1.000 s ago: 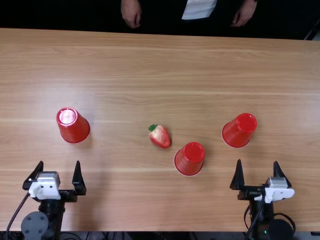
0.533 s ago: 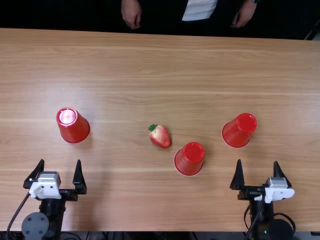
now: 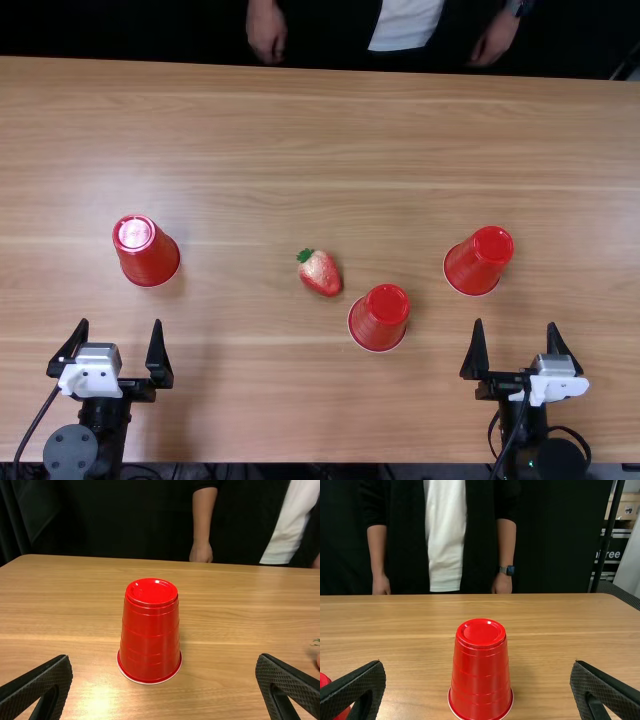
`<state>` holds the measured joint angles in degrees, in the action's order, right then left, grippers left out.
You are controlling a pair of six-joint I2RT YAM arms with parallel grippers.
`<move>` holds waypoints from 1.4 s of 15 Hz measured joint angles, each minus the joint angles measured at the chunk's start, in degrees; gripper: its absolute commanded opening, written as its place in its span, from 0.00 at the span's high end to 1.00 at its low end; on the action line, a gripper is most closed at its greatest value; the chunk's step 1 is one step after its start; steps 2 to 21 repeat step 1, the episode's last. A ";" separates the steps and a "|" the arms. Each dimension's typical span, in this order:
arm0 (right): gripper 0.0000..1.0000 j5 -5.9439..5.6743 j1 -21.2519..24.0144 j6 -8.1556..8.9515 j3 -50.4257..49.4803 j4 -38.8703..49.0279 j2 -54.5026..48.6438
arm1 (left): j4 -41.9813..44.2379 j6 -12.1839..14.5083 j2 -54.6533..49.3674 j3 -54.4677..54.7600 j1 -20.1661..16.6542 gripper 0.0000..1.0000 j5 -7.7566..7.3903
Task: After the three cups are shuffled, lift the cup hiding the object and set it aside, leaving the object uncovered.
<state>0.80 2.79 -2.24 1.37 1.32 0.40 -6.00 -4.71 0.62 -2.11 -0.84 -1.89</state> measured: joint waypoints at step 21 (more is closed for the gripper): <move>0.00 0.00 0.00 0.00 0.00 0.00 0.00 | -0.04 0.00 0.00 0.00 0.00 0.00 -0.02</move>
